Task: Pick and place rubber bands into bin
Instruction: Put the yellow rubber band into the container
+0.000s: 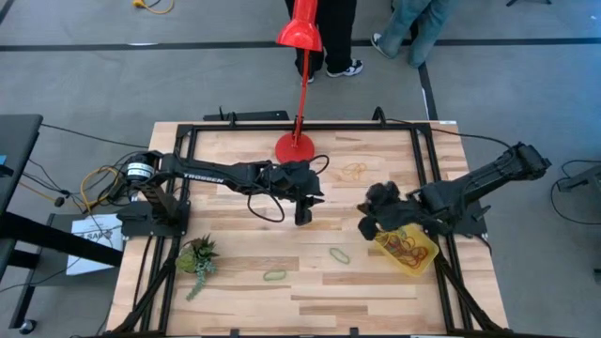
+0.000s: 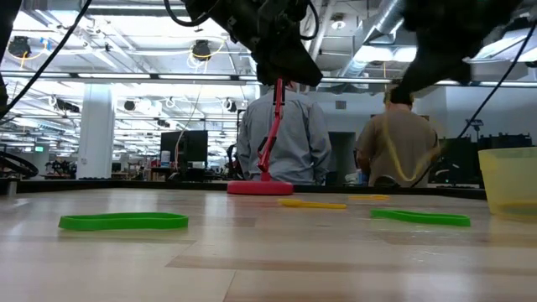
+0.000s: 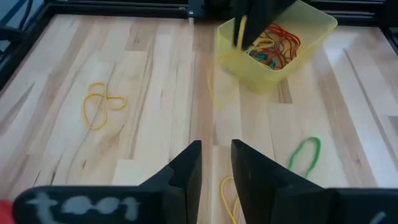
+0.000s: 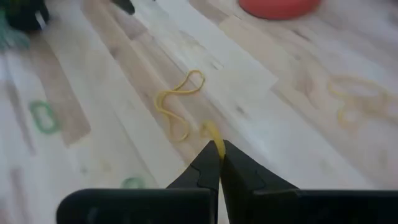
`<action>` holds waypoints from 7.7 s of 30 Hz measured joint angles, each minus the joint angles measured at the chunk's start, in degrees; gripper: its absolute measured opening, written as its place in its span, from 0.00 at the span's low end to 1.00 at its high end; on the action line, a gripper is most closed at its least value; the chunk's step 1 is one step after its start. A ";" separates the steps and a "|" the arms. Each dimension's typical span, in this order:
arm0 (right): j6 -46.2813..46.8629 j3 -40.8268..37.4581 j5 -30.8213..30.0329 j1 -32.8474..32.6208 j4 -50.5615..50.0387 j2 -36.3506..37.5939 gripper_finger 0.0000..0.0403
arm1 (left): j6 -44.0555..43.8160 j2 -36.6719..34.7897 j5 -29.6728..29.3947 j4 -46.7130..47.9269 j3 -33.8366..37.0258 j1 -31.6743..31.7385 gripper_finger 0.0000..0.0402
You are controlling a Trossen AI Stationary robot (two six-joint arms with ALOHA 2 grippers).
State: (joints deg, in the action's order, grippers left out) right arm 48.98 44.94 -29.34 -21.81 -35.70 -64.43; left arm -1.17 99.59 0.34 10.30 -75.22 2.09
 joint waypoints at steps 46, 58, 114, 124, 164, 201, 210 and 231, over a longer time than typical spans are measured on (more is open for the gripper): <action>58.72 -0.12 25.04 -28.89 -21.22 -5.63 0.23 | 10.45 -1.51 -0.33 1.13 -0.09 0.28 0.19; 36.97 2.57 7.98 -13.25 -27.62 6.72 0.23 | 16.31 -16.75 -11.21 15.42 -0.11 5.84 0.19; -26.60 6.74 16.85 50.42 3.99 -34.15 0.23 | 10.13 -23.85 -0.61 27.75 1.46 16.13 0.19; -24.49 6.79 20.00 49.96 3.37 -34.30 0.23 | 9.89 -23.85 -0.61 29.01 1.49 16.11 0.19; 41.48 13.80 25.09 -12.95 -45.97 -1.72 0.00 | 8.81 -23.85 0.98 29.27 1.49 15.89 0.19; 16.78 12.56 -41.05 -22.20 -5.33 -25.49 0.27 | -2.10 -23.82 5.43 16.85 16.84 8.78 0.19; 15.51 15.84 -40.96 -20.98 -3.97 -22.74 0.27 | -9.02 -18.00 6.37 -22.65 35.91 0.58 0.19; 13.48 15.99 -31.16 -14.22 -0.68 -24.93 0.27 | 4.75 11.68 1.53 -34.21 22.93 -5.06 0.19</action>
State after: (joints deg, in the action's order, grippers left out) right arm 62.46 60.93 -60.51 -36.03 -36.38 -89.36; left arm 3.59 111.27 1.87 -23.91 -52.29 -2.98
